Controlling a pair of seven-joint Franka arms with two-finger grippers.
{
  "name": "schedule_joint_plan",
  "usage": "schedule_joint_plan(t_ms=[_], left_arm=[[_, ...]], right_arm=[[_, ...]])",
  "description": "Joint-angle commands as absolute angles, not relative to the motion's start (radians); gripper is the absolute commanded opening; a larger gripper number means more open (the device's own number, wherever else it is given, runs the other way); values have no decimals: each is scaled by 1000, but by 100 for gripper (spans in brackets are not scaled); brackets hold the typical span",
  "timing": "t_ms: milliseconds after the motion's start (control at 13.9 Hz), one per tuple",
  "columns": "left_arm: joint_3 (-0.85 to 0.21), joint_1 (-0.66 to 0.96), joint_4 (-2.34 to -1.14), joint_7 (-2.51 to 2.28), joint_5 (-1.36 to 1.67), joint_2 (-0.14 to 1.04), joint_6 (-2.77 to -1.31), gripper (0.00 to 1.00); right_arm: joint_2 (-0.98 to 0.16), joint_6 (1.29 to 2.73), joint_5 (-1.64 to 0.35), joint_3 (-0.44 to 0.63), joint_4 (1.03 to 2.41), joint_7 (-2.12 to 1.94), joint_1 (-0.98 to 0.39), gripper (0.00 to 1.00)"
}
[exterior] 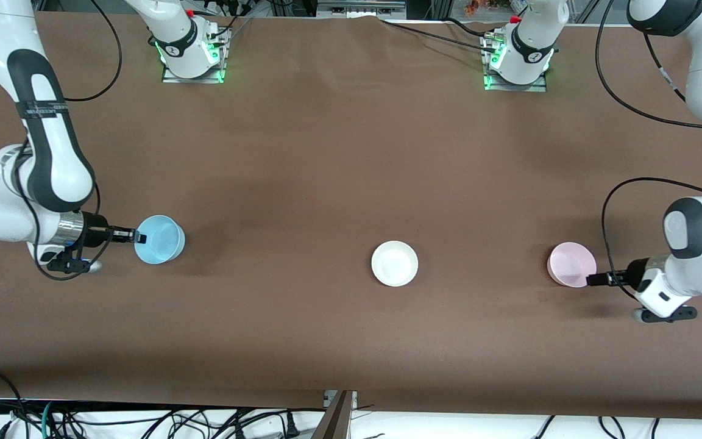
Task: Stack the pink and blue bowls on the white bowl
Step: 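Lift the blue bowl with the right gripper while the left gripper reaches the pink bowl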
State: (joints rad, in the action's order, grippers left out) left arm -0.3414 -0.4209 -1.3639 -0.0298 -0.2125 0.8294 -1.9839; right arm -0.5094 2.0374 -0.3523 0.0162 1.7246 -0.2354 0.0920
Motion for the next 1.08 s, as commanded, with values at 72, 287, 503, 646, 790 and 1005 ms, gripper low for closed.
schedule_joint_plan(t_ms=[72, 287, 503, 646, 790, 1005], left_arm=[[-347, -426, -1493, -12, -287, 775, -2005, 99], [-347, -429, -1509, -12, -290, 767, -2006, 92], [-348, -448, -1513, -9, -290, 761, -2025, 75], [-348, -459, -1517, 20, -290, 761, -2031, 69], [-350, -491, -1567, 55, -290, 758, -2103, 53], [-351, -502, -1603, 58, -290, 753, -2158, 35]], right_arm=[[-491, 1806, -364, 26, 1584, -244, 104, 0], [-491, 1660, -347, 37, 1456, -239, 104, 0], [-489, 1637, -347, 35, 1425, -239, 101, 0], [-462, 1637, -354, 26, 1425, -236, 94, 0], [-442, 1637, -357, 14, 1421, -235, 80, 0], [-428, 1637, -357, 6, 1397, -223, 72, 0]])
